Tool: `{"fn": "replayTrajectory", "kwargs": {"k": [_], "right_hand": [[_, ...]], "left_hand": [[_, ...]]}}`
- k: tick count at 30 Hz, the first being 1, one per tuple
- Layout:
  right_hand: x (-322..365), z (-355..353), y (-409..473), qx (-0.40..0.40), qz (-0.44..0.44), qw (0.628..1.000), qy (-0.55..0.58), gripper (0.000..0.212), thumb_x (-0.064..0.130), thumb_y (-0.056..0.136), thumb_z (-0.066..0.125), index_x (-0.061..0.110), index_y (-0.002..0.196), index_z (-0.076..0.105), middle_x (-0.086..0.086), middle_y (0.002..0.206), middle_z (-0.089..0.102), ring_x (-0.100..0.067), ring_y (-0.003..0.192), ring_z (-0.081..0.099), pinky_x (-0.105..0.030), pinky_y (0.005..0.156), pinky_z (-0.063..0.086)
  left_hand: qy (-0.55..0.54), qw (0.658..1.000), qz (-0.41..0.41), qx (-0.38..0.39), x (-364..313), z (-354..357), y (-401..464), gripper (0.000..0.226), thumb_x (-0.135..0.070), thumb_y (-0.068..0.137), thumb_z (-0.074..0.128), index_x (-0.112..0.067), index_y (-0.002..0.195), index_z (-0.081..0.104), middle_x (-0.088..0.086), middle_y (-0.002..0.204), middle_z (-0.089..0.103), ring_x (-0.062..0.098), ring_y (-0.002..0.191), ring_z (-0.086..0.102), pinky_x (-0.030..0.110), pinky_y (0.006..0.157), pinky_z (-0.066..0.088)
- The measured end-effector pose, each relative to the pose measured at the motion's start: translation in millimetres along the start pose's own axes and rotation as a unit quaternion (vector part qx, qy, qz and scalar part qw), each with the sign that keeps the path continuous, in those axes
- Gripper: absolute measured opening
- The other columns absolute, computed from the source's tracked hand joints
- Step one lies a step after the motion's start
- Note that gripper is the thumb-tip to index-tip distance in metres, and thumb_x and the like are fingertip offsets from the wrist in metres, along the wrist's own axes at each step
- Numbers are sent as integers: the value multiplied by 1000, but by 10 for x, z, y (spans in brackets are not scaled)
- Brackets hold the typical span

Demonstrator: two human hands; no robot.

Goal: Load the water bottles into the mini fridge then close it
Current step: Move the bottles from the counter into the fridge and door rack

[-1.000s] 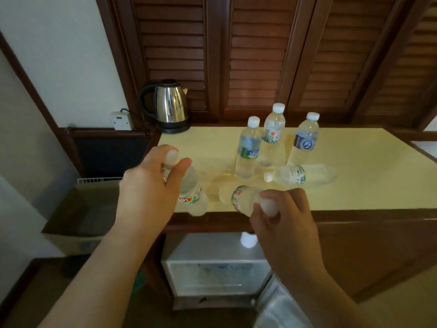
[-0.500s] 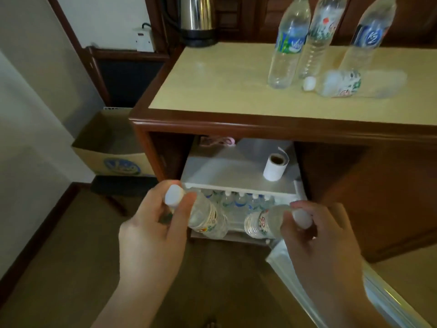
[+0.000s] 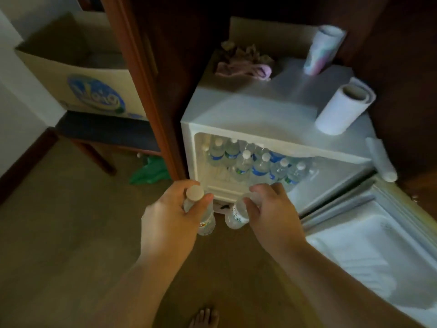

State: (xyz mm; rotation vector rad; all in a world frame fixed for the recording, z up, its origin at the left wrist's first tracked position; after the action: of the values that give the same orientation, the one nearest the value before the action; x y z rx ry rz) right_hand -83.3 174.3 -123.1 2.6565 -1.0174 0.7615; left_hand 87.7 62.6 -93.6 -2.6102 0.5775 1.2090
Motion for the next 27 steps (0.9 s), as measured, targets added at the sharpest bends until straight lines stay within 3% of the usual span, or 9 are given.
{"fn": "replayTrajectory", "kwargs": {"k": [3,5,11,13,16,18,22,27], "right_hand": [[-127,452,533,17,-31,999,-33,35,33,99,60,15,129,60,-9,124,54,-28,97,64,-36,84,51],[-182,698,824,25,-48,996,-69,34,32,98,61,14,127,61,-10,121,56,-29,97,64,-38,82,51],[-376,1266,1575,-42,-154,959,-233,21,31,93,60,12,97,68,-8,89,67,-30,89,54,-41,85,42],[-407,1381,1749,-47,-168,954,-245,23,30,93,58,10,99,67,-9,88,67,-31,88,55,-43,87,42],[-424,1546,1935,-49,-191,945,-262,24,28,95,56,8,104,67,-11,92,68,-33,91,57,-46,92,43],[-411,1624,2031,-49,-213,925,-310,18,23,95,62,7,101,68,-10,90,68,-31,88,59,-45,93,43],[-376,1694,2201,-50,-221,906,-358,14,11,76,83,6,80,71,-9,75,64,-31,75,59,-44,85,48],[-420,1767,2446,-39,-179,918,-353,16,15,85,75,10,95,66,-10,89,67,-30,93,56,-39,91,39]], "left_hand": [[43,999,9,23,330,302,256,30,-59,86,70,-43,111,65,-23,88,69,-11,79,62,8,60,45],[64,997,12,36,490,435,373,29,-60,84,70,-42,107,67,-23,85,69,-14,77,60,6,58,41],[91,993,23,75,887,665,634,37,-66,80,68,-44,109,66,-23,89,71,-7,75,66,13,60,51],[82,993,17,82,968,704,690,39,-67,79,68,-43,110,66,-24,91,72,-7,79,67,17,64,55],[56,994,20,92,1068,736,772,36,-63,79,71,-42,108,68,-25,91,72,-11,79,66,11,64,53],[31,994,14,100,1124,757,818,32,-59,79,74,-42,107,69,-25,90,72,-11,81,66,13,66,55],[-16,993,4,118,1211,827,908,29,-48,81,79,-41,107,69,-22,90,72,-5,84,68,22,69,58],[0,996,29,89,1202,946,1074,28,-41,83,82,-34,109,72,-15,84,71,0,75,66,15,69,52]]}}
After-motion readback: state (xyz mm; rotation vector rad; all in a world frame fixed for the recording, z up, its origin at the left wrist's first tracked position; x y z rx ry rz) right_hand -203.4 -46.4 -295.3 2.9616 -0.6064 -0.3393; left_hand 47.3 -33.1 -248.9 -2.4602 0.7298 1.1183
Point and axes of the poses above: each hand's wrist, its own y-axis towards the middle knuckle, its own z-axis out of the palm, x = y × z, the point moved 1 cm from there along y, towards the middle knuckle
